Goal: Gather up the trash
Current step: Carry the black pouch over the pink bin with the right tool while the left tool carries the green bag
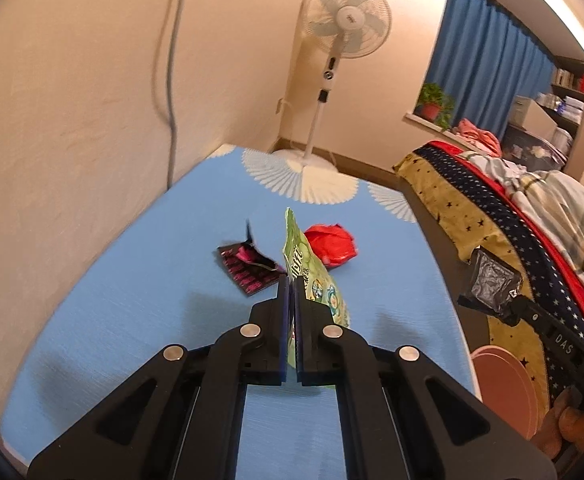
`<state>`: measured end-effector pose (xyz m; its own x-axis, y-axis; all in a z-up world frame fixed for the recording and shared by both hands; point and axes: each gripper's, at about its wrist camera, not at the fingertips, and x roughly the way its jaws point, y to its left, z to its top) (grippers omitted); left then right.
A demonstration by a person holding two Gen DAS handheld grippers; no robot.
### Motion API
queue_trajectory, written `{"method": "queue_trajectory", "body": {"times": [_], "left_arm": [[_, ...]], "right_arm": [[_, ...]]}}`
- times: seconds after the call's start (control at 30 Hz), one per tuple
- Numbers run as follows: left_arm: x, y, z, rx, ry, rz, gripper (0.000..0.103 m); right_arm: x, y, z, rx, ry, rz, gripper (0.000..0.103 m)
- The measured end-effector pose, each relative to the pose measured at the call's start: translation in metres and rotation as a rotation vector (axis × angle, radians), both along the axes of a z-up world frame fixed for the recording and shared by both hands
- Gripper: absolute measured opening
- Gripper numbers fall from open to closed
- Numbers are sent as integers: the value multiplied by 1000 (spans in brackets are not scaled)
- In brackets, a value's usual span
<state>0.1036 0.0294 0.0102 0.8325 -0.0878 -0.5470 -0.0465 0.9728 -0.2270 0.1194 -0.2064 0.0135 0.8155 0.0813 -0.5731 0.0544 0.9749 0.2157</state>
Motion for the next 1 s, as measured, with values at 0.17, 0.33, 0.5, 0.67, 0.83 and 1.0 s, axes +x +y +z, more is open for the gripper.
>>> {"method": "queue_trajectory", "body": {"times": [0.17,0.33,0.5,0.67,0.83,1.0], "left_arm": [[-12,-9,11,10,-27,-31,2],[-23,-16,20,11,-49,-57,2],[-33,-27,25,14,-64,-94,2],[-37,-39,27,12,-73,-130,2],[-42,-51,30,13,-85,-169,2],[-43,-61,32,14,-94,-198,2]], "right_arm": [[-21,-9,13,-26,-21,-13,4],[-40,-19,17,-47,-19,-25,4],[-53,-33,23,-55,-11,-44,4],[-64,-47,37,-58,-6,-49,4],[-75,-66,52,-67,-12,-62,4],[-85,-80,61,-84,-22,-75,4]]}}
